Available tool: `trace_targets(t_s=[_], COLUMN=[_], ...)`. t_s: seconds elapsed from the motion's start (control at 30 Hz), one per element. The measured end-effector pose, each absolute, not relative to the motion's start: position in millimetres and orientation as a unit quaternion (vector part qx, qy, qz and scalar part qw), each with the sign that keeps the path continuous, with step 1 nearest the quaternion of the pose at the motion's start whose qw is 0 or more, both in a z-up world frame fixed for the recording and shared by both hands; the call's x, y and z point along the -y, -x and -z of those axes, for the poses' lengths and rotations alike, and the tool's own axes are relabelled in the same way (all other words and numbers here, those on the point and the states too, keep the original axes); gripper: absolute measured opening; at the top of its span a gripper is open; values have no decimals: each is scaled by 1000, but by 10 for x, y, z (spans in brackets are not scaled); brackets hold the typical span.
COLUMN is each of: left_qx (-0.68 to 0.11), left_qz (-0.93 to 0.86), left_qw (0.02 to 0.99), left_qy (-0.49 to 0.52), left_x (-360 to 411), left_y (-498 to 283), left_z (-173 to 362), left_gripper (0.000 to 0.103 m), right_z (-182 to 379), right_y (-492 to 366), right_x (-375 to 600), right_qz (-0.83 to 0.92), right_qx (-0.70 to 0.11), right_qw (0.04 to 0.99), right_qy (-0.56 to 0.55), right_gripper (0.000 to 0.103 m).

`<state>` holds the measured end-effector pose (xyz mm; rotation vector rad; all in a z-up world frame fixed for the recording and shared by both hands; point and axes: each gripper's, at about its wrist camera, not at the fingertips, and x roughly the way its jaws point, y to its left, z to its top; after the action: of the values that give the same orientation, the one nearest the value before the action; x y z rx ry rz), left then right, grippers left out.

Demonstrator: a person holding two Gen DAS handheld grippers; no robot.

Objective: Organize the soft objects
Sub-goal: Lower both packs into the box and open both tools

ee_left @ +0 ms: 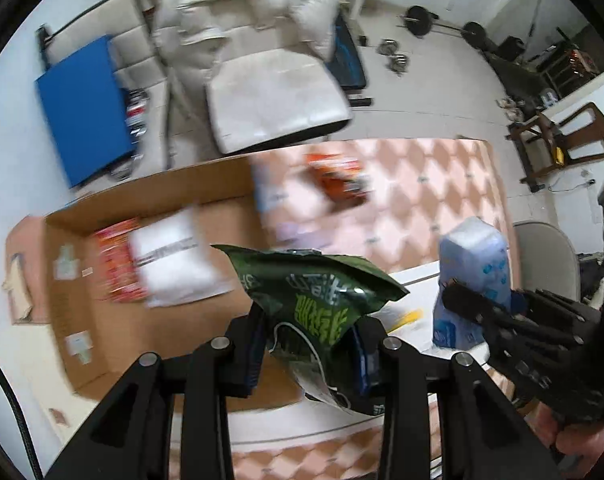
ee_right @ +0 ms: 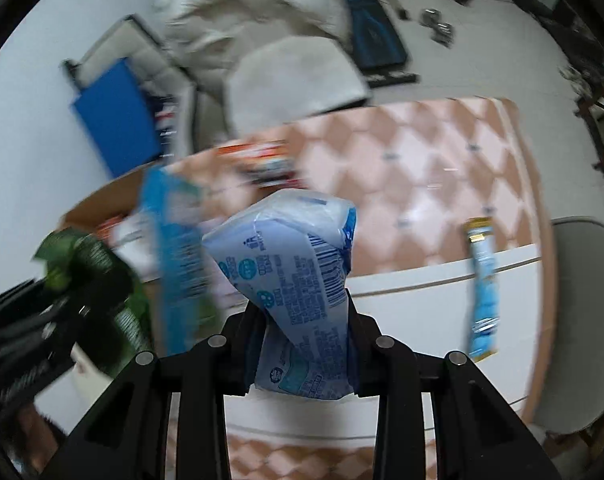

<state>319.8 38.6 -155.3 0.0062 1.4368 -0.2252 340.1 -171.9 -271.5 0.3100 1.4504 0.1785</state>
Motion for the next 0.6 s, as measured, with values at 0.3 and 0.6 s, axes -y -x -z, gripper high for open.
trace_targets(t_s=[0.3, 0.6], left_qx=[-733, -778], left_qz=[16, -6], left_qw=[680, 628], left_qy=[-10, 28], left_x=[-2085, -2870], left_y=[-3169, -3314], left_z=[2370, 3135], left_gripper=[32, 32], right_z=[3008, 3550], right_y=[-3048, -3069], right_x=[-436, -1452], right_qz=[-187, -182], right_qx=[-691, -723], right_qw=[684, 660], right_qy=[-138, -93], right_gripper=[36, 36])
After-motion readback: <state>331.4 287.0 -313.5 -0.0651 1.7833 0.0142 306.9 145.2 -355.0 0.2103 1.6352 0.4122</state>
